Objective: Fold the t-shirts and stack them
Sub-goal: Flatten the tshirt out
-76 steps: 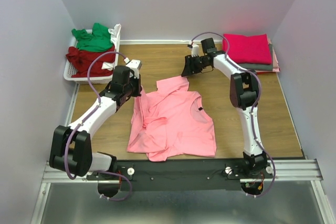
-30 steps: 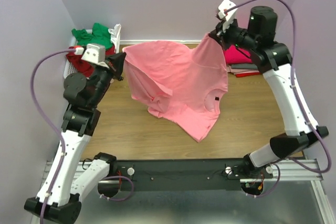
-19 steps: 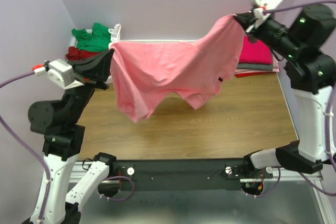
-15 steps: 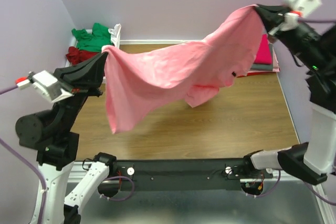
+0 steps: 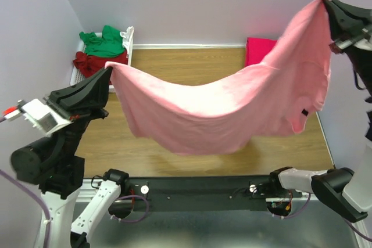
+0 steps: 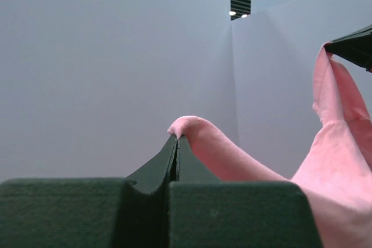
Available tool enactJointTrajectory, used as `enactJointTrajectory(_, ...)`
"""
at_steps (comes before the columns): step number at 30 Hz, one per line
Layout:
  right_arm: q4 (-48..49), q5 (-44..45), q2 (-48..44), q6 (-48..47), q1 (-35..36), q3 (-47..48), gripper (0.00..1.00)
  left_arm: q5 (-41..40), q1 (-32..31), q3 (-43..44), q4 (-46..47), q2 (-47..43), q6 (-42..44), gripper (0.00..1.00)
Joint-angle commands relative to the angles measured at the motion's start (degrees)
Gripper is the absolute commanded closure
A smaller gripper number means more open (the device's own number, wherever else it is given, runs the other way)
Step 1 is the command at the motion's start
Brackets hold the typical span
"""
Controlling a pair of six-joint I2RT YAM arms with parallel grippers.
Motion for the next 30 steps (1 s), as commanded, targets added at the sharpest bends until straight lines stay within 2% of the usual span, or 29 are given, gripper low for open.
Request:
enactJointTrajectory(1,0.5,7.0,5.2,-1.0,-0.4,-5.2,1.0,-7.9,0.3,-9.0,0.5,-0.7,-2.2,1.0)
enactJointTrajectory(6,4.1,9.0,8.9,-2.5,-0.5,-18.3,1.0,-16.2,0.2,-22.2,0.7,2.6,-5.1,1.0)
enactJointTrajectory(7,7.4,8.7,9.2,-2.7,-0.6,-25.5,0.99,-18.1,0.3,-23.9,0.7,4.8,-5.6,1.0)
enactJointTrajectory(9,11.1,7.5,10.8,-2.9,-0.8,-32.1,1.0,-21.0,0.3,-27.3,1.0,7.7,-7.6,1.0)
enactJointTrajectory(12,15.8,5.4,17.2,-2.1,-2.3,-39.3,1.0,-24.9,1.4,-31.5,1.2,15.7,-10.1,1.0)
enactJointTrajectory(13,19.6,4.9,19.0,-0.7,-3.7,-40.9,1.0,-25.7,2.2,-32.6,1.8,20.9,-11.8,1.0)
enactJointTrajectory(15,24.2,3.9,22.8,-0.2,-5.0,-45.1,1.0,-24.9,4.6,-32.9,3.1,27.0,-13.4,1.0)
enactJointTrajectory(17,28.8,3.3,30.0,1.1,-6.5,-45.4,1.0,-21.9,9.2,-32.2,5.9,36.9,-15.6,1.0)
enactJointTrajectory(19,29.3,1.8,38.1,1.4,-7.0,-42.5,1.0,-21.4,12.4,-28.5,6.1,47.1,-16.0,1.0)
enactJointTrajectory(22,29.6,1.7,46.5,2.7,-7.2,-37.2,1.0,-22.0,13.8,-23.3,6.5,57.2,-15.1,1.0)
enactJointTrajectory(30,29.5,4.1,56.5,4.4,-7.2,-27.4,1.0,-19.5,14.7,-12.1,5.4,70.3,-10.8,1.0)
